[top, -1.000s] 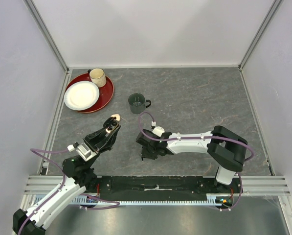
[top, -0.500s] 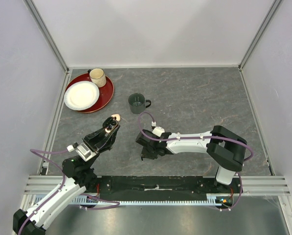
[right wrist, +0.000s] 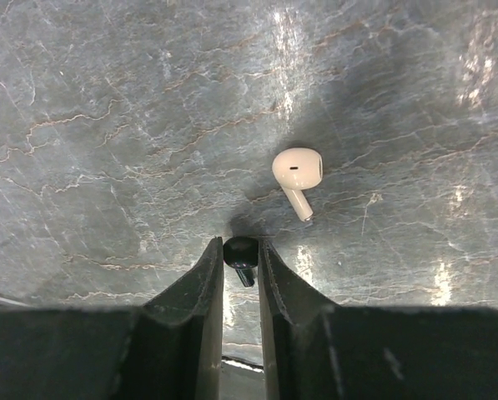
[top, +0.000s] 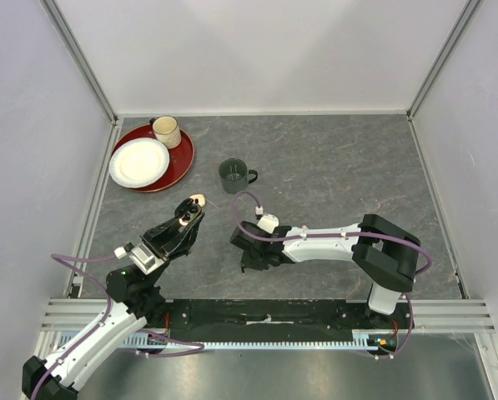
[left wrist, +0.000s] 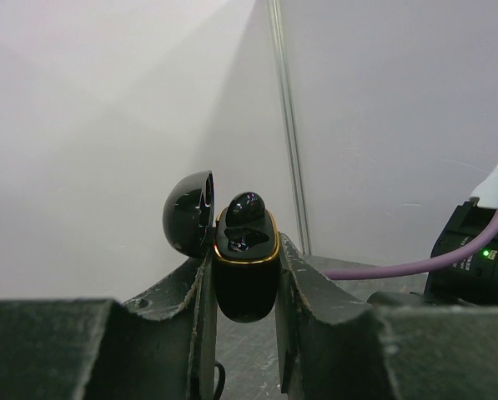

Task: Insert the wireless bluetooth earbuds into the charging case
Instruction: Pick up the earbud from the center of the board.

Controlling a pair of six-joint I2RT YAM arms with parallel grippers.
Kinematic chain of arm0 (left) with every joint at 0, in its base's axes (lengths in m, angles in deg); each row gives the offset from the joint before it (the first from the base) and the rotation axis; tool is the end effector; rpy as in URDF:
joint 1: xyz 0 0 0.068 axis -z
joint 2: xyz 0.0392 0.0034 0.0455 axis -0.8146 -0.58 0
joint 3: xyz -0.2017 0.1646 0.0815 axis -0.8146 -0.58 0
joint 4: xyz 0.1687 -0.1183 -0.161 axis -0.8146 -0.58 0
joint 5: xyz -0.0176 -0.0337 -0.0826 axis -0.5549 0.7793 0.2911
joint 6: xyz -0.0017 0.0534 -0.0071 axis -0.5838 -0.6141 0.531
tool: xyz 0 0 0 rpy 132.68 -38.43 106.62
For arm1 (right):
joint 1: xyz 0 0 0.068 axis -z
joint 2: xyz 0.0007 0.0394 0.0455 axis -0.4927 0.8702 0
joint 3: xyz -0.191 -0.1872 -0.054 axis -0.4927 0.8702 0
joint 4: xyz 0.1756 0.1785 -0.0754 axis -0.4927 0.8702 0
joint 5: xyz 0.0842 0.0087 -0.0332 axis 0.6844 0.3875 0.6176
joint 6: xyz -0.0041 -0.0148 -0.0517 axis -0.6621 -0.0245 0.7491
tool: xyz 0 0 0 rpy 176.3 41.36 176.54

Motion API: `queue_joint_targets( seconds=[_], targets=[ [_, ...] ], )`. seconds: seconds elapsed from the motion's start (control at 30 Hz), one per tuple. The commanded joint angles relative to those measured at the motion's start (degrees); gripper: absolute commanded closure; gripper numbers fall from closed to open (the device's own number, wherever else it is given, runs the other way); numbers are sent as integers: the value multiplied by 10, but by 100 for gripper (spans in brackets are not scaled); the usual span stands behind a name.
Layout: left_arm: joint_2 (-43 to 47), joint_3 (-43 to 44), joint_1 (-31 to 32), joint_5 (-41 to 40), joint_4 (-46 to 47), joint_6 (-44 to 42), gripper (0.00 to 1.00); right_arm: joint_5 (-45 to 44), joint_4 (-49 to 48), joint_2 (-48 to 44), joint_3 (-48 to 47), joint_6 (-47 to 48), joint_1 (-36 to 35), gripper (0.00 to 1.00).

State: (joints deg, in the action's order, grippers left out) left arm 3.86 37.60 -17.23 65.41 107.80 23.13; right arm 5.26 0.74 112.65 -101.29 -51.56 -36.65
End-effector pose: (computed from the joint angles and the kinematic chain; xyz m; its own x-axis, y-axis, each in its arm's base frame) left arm 0.0735 -0.0631 0.2594 0.5822 -0.3580 -0.7300 0.6531 0.7407 0.1576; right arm 0.1439 0.3067 0.1537 -0.9146 0.2836 -0.2884 0.1608 0.9092 0.3840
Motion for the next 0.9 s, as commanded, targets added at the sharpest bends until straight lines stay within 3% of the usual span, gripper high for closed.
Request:
queue_joint_targets(
  seconds=[0.0,0.4,0.63,0.87],
  targets=[
    [3,-21,0,-10,9,-24,98,-52,36,-19,-10,58,-2,86],
    [-15,-20,0,-2,15,-17,98,-113,104,-83,24,126,-1,86],
    [-20,-18,0,5,18,-8,98,-76,82,-94,74,133,31,85],
    [-21,-16,0,6,14,-7,98,-68,73,-73,67,152,47,82]
  ],
)
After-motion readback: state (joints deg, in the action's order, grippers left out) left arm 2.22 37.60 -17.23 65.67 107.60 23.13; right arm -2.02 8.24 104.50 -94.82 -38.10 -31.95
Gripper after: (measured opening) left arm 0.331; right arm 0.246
